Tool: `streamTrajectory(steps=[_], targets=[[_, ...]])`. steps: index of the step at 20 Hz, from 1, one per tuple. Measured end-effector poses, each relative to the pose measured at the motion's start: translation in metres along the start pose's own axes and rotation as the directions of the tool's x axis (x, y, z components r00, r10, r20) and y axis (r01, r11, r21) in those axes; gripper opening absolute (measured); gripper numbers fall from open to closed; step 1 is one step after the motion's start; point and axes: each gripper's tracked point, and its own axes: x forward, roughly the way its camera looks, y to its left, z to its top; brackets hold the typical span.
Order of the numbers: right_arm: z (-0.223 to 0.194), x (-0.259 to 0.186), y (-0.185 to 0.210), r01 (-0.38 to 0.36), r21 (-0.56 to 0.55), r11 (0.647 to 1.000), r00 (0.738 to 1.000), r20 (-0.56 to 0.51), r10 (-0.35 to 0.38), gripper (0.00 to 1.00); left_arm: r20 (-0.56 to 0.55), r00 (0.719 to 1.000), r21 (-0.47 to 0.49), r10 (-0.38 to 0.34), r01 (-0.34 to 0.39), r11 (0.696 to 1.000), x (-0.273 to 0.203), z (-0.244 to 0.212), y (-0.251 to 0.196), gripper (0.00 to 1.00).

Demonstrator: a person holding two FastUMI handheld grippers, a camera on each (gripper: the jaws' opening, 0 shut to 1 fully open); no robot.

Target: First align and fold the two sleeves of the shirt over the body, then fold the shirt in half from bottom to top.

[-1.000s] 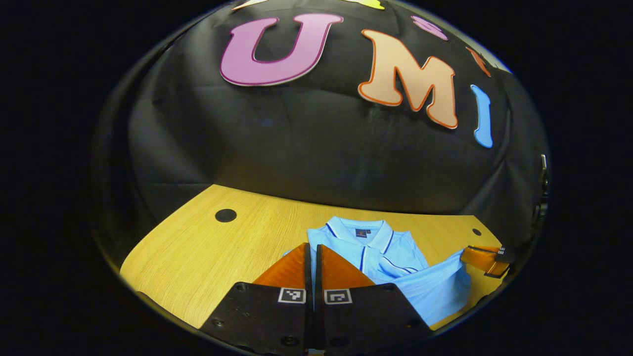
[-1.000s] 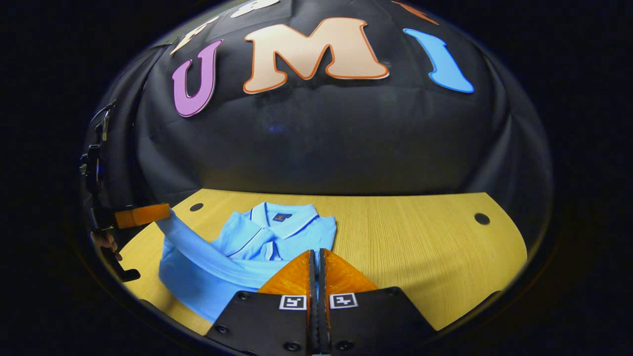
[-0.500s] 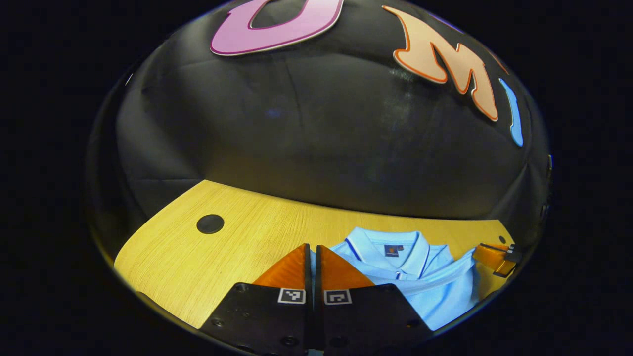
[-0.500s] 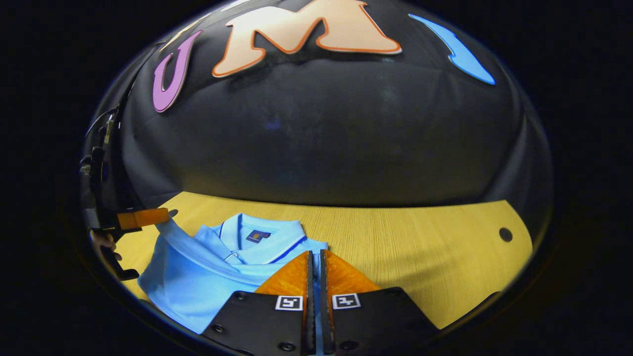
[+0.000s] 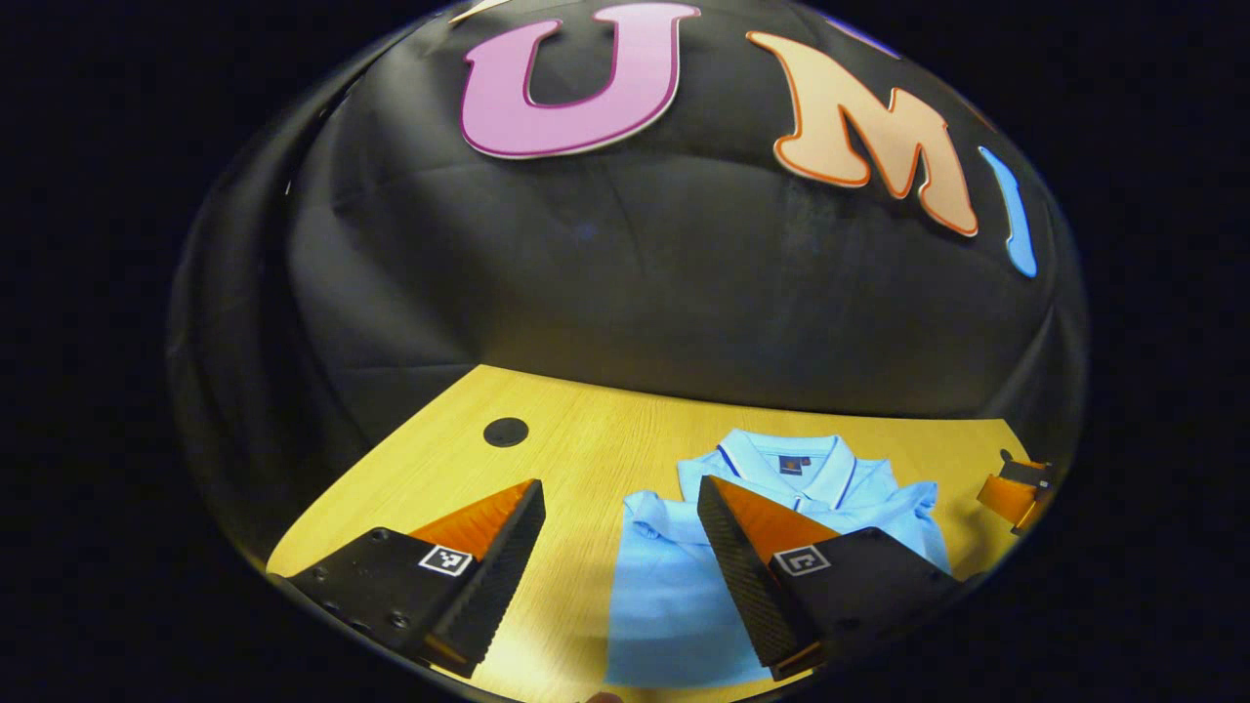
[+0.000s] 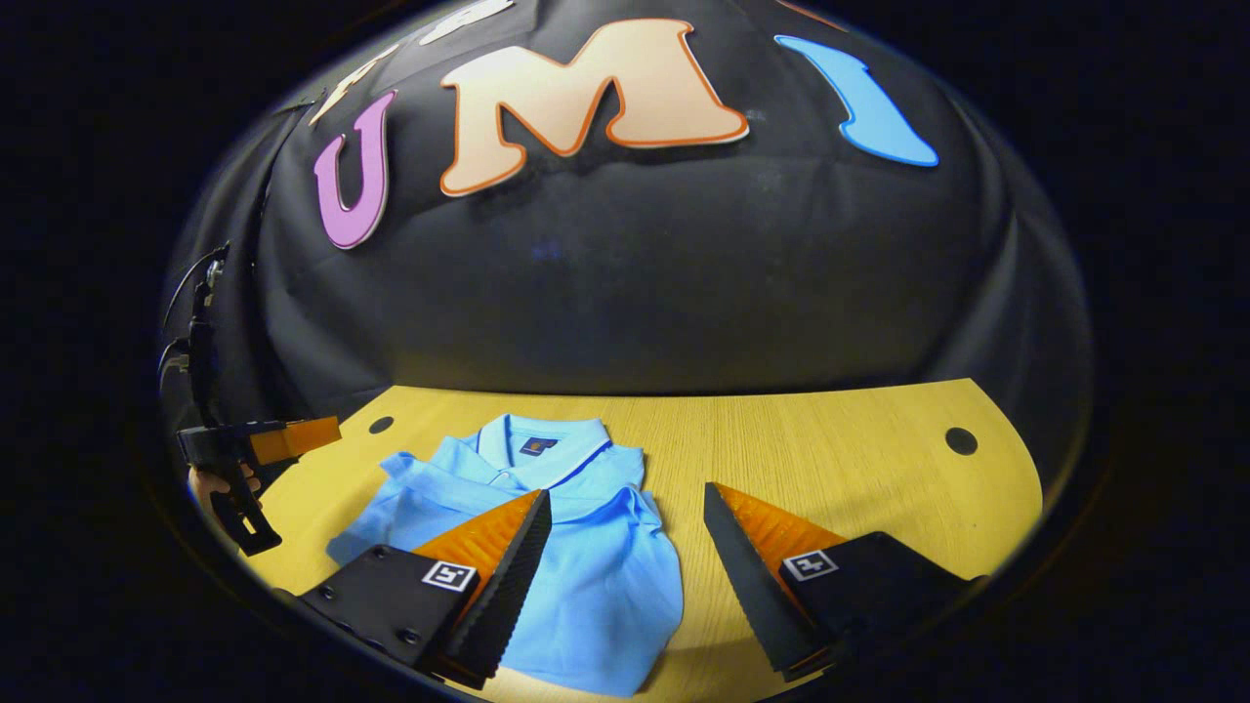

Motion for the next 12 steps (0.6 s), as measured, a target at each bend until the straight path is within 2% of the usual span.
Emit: streamTrajectory(steps=[2, 3, 4, 5, 8, 12], targets=[[0.005, -0.03, 0.004, 0.001, -0.014, 1.0, 1.0, 0.017, -0.001, 0.98, 0.003, 1.0, 0.003, -0.005, 0.005, 1.0, -0.04, 0.005, 0.003, 0.95], [0.008, -0.048, 0.006, -0.001, -0.023, 1.0, 1.0, 0.024, 0.001, 0.94, 0.003, 1.0, 0.012, -0.003, 0.003, 1.0, -0.057, 0.004, 0.006, 0.95], [0.012, -0.064, 0.008, 0.003, -0.031, 1.0, 0.999, 0.034, -0.002, 0.98, -0.001, 1.0, 0.025, -0.005, 0.005, 1.0, -0.074, 0.005, 0.008, 0.95], [0.016, -0.08, 0.008, 0.013, -0.032, 0.999, 0.999, 0.045, -0.011, 0.98, 0.001, 1.0, 0.03, -0.012, 0.012, 0.999, -0.09, 0.005, 0.009, 0.95], [0.024, -0.128, 0.021, 0.015, 0.024, 1.0, 0.996, 0.083, -0.017, 0.98, -0.029, 0.996, 0.013, -0.08, 0.08, 0.997, -0.13, -0.006, 0.001, 0.95], [0.013, -0.189, 0.022, 0.082, 0.043, 0.996, 0.99, 0.11, -0.087, 0.98, -0.041, 0.991, 0.0, -0.129, 0.129, 0.992, -0.177, -0.015, 0.005, 0.95]])
